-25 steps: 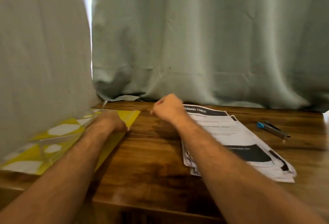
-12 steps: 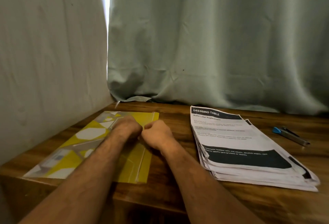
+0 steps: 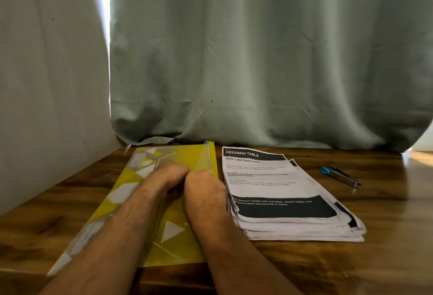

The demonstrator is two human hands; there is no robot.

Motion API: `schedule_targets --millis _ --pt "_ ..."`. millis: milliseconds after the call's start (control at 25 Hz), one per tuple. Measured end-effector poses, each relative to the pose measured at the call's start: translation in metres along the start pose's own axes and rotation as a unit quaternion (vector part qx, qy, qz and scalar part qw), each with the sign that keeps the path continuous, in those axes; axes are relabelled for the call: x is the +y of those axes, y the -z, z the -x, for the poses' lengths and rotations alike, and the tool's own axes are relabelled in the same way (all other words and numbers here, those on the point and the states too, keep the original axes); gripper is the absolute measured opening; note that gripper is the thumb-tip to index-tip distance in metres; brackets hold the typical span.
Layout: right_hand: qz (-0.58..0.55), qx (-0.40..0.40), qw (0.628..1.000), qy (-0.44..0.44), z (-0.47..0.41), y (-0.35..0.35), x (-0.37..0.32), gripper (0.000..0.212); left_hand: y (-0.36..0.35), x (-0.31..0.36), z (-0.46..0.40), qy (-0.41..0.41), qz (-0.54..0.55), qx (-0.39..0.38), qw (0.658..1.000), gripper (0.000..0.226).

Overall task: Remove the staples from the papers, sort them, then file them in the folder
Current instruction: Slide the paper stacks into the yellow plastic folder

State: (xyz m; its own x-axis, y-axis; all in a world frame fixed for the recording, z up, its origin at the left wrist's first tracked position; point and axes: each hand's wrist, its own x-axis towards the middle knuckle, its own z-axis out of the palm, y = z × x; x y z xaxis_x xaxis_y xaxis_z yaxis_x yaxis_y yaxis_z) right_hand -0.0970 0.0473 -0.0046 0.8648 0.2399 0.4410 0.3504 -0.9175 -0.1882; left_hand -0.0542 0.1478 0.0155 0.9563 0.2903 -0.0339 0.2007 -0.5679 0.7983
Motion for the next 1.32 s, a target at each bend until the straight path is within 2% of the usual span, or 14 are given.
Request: schedule_targets --millis 120,240,360,480,680,840,1000,1120,1200,1320 --pt "-0.003 -0.014 1.0 -0.02 -0.001 0.003 0.003 0.029 -0.004 -0.014 0.004 -0.04 -0.038 0.031 0.998 0.031" --pt "-0.056 -0.01 0.996 -0.07 -0.004 0.004 0.009 0.024 -0.002 -0.031 0.0 -0.083 -0.041 0.069 0.993 0.016" --pt "-0.091 -0.017 0.991 -0.097 -0.006 0.003 0.008 0.024 0.005 -0.042 -0.005 -0.064 0.032 0.004 0.997 0.004" --pt "-0.116 0.0 0.987 -0.111 -0.01 -0.003 0.006 0.023 0.008 -0.046 -0.003 -0.069 0.04 -0.025 0.997 0.02" --pt "-0.174 0.045 0.97 -0.163 -0.016 -0.009 0.007 0.024 0.005 -0.054 -0.002 -0.162 -0.007 0.024 0.987 0.028" --pt "-0.217 0.072 0.956 -0.182 -0.017 -0.011 0.008 0.022 0.004 -0.056 -0.004 -0.188 -0.034 0.04 0.981 0.031" --pt "-0.261 0.135 0.933 -0.209 -0.017 0.001 0.015 0.014 0.0 -0.054 -0.002 -0.176 -0.156 0.023 0.972 0.046" --pt "-0.271 0.141 0.93 -0.204 -0.013 0.008 0.02 0.011 -0.002 -0.052 0.002 -0.134 -0.241 -0.015 0.961 0.079" --pt "-0.265 0.131 0.932 -0.21 -0.011 0.01 0.023 0.018 -0.003 -0.051 0.004 -0.137 -0.287 -0.038 0.947 0.098" --pt "-0.285 0.148 0.926 -0.199 -0.018 0.019 0.042 0.02 -0.002 -0.05 0.001 -0.145 -0.311 -0.061 0.937 0.102"
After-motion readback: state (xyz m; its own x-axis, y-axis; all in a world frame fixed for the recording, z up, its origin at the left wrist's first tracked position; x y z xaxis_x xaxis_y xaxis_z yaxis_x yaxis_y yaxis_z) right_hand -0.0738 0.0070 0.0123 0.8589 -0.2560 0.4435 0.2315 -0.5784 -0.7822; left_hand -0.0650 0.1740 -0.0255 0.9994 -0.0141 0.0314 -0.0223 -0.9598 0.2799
